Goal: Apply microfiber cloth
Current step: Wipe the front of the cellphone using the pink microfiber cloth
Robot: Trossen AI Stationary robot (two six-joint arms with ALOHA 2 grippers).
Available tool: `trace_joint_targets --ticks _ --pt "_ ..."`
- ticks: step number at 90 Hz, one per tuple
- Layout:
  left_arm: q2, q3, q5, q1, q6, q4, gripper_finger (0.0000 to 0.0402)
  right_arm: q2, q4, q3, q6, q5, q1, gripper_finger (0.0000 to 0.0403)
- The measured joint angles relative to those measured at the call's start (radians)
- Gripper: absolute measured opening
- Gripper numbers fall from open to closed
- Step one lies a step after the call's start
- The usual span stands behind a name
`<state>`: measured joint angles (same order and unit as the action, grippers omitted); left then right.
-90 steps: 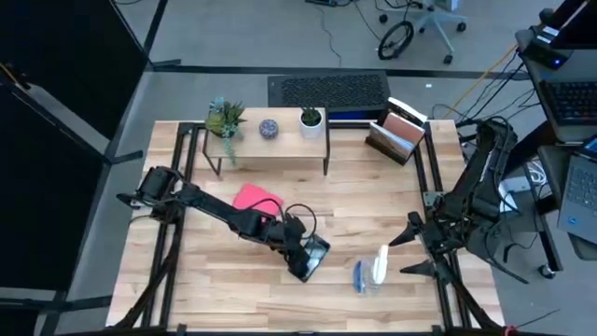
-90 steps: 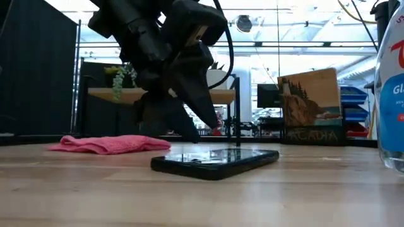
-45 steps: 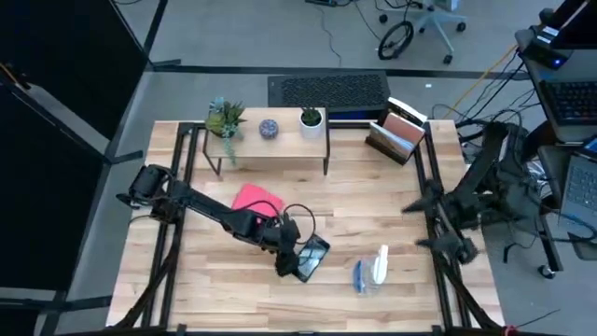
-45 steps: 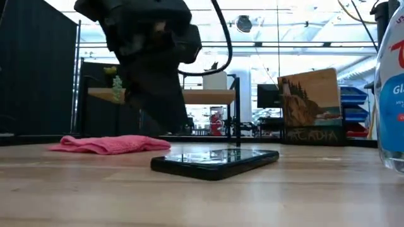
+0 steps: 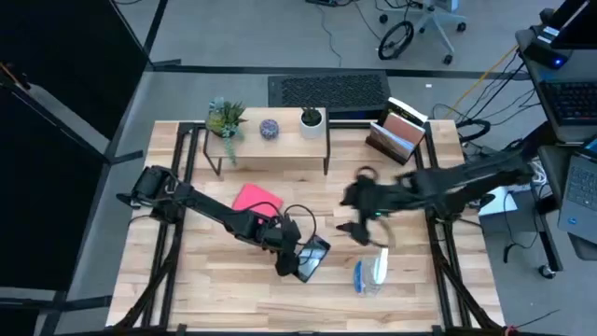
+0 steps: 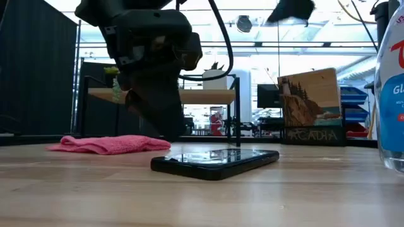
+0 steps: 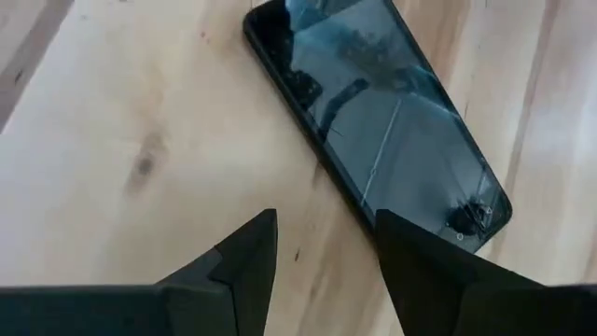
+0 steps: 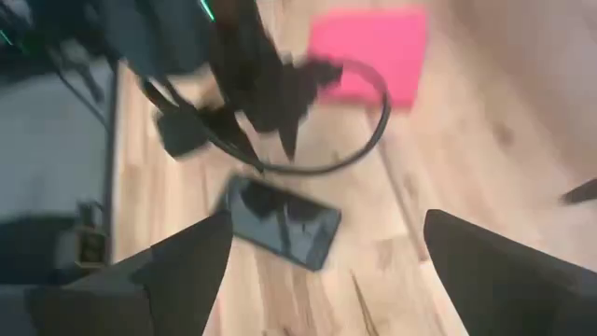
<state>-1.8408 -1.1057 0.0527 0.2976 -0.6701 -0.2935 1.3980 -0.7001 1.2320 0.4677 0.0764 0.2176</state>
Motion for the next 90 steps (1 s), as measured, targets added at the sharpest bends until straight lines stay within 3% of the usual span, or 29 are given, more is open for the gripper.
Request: trace_joint_targets --ticks 30,50,71,90 --pt "0.0 0.0 0.016 0.004 0.021 0.0 0.0164 0.354 0.018 0.0 -0.008 -0.052 0.03 0.0336" --pt "-0.001 0.0 0.042 0.008 0.03 0.001 0.0164 0.513 0.034 0.0 0.061 -0.039 0.092 0.0336" --pt "-0.065 0.0 -0.046 0.018 -0.03 0.059 0.0164 0.571 0.048 0.005 0.091 0.045 0.104 0.0336" --pt "-0.117 -0.002 -0.08 0.026 -0.081 0.163 0.0164 0.558 0.134 0.0 -0.003 0.096 0.072 0.0336"
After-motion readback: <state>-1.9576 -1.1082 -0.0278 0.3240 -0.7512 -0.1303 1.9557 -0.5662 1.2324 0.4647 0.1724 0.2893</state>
